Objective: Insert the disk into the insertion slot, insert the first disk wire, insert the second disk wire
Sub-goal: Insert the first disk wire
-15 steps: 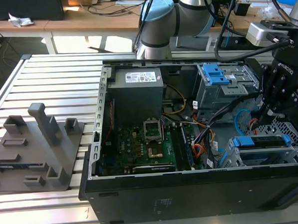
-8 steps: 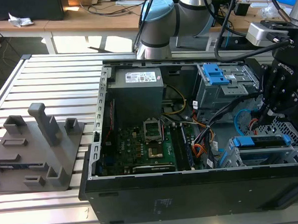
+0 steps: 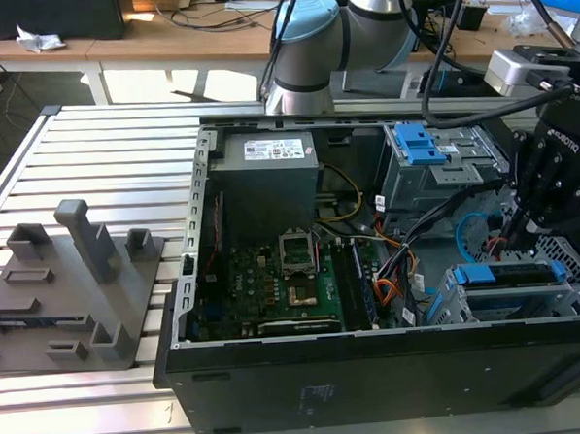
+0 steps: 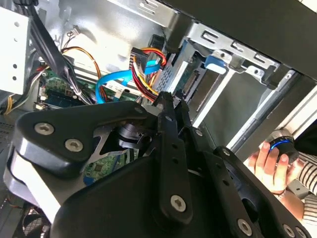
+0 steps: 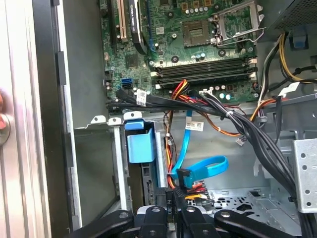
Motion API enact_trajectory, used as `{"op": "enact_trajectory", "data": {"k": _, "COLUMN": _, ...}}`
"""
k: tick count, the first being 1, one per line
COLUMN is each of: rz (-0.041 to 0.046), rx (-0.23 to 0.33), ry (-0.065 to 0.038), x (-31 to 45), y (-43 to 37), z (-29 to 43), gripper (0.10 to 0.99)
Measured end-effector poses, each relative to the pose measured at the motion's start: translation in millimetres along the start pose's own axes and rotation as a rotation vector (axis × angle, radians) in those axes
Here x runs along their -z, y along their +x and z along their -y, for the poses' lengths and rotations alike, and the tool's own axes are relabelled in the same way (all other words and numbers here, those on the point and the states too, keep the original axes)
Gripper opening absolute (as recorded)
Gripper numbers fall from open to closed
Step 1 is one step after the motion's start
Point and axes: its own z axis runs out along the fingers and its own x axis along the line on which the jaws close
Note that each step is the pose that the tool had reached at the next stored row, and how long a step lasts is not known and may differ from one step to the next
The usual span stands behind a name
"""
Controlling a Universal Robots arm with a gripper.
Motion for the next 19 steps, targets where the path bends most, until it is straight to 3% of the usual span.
{"op": "enact_trajectory", "data": {"k": 8, "rz": -0.0001, "rx": 0.0, "ry": 0.0, "x": -3.4, "y": 21.0, "z": 2.4, "gripper": 0.173}}
{"op": "enact_trajectory", "data": {"k": 11, "rz": 0.0029, "rx": 0.0, "ry": 0.0, "x": -4.9, "y": 23.3, "z": 2.8, "gripper": 0.173}}
{"op": "enact_trajectory", "data": {"k": 12, "rz": 0.0062, "rx": 0.001, "ry": -0.001, "x": -5.2, "y": 23.3, "z": 2.9, "gripper": 0.173}}
{"op": "enact_trajectory", "data": {"k": 14, "rz": 0.0266, "rx": 0.002, "ry": -0.003, "x": -6.8, "y": 23.0, "z": 3.0, "gripper": 0.173}}
{"op": "enact_trajectory", "data": {"k": 16, "rz": 0.039, "rx": 0.003, "ry": -0.004, "x": -7.5, "y": 22.9, "z": 3.6, "gripper": 0.173}}
{"op": "enact_trajectory", "data": {"k": 19, "rz": 0.0464, "rx": 0.005, "ry": -0.005, "x": -8.2, "y": 22.5, "z": 5.6, "gripper": 0.173}}
